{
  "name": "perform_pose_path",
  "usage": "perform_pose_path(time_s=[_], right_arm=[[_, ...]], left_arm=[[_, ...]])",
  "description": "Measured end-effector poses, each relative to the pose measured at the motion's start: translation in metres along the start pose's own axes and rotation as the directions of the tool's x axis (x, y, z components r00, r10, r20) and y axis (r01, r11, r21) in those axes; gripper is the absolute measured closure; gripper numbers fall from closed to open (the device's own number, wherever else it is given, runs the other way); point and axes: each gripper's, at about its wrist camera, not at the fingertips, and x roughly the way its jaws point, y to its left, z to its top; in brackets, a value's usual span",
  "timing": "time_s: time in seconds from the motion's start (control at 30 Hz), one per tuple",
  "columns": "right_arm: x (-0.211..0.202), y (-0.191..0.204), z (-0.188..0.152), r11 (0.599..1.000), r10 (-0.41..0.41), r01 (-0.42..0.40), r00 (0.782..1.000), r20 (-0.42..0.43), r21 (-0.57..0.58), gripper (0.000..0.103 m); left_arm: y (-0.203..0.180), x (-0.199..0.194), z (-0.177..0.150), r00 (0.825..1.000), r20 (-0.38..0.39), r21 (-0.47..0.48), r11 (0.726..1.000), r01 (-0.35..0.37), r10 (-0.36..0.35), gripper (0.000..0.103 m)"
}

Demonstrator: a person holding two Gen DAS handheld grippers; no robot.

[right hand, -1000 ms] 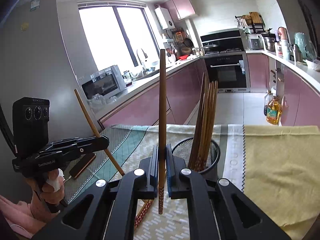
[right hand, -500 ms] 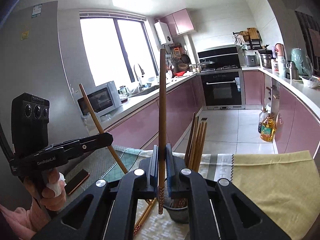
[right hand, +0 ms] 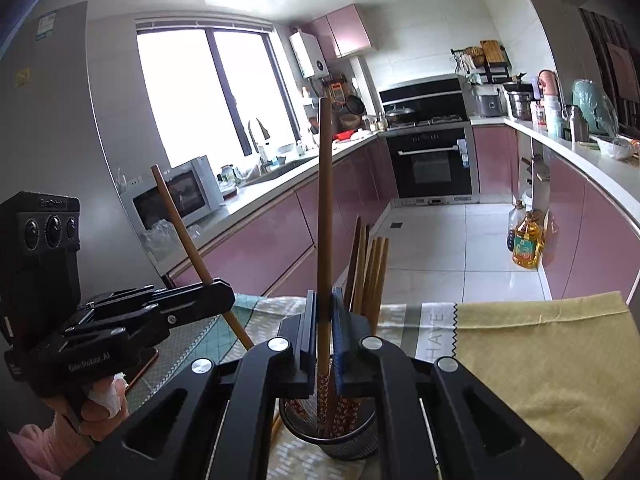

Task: Organize utensils
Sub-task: 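Lift the chopstick upright and lower it into the mesh cup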

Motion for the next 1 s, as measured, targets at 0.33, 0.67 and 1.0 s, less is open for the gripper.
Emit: perform_pose_path(time_s=[0.33, 0.67, 1.0], right_arm=[[0.029, -0.003, -0.015, 1.000, -0.004, 0.005, 0.992, -0.125, 0.009, 0.097], [0.046, -0.011, -0.024, 0.999, -0.009, 0.016, 0.985, -0.171, 0.037, 0.096], [0.038, -0.013, -0.029, 0.998, 0.005, 0.004, 0.988, -0.156, 0.055, 0.090]], left_arm=[[0.000, 0.034, -0.017, 0.991, -0.136, 0.050, 0.999, 0.009, -0.002, 0.095], [0.012, 0.066, -0.014, 0.982, -0.189, 0.022, 1.000, -0.006, 0.010, 0.095], [0.017, 0.068, -0.024, 0.984, -0.179, 0.000, 1.000, -0.025, 0.024, 0.091]])
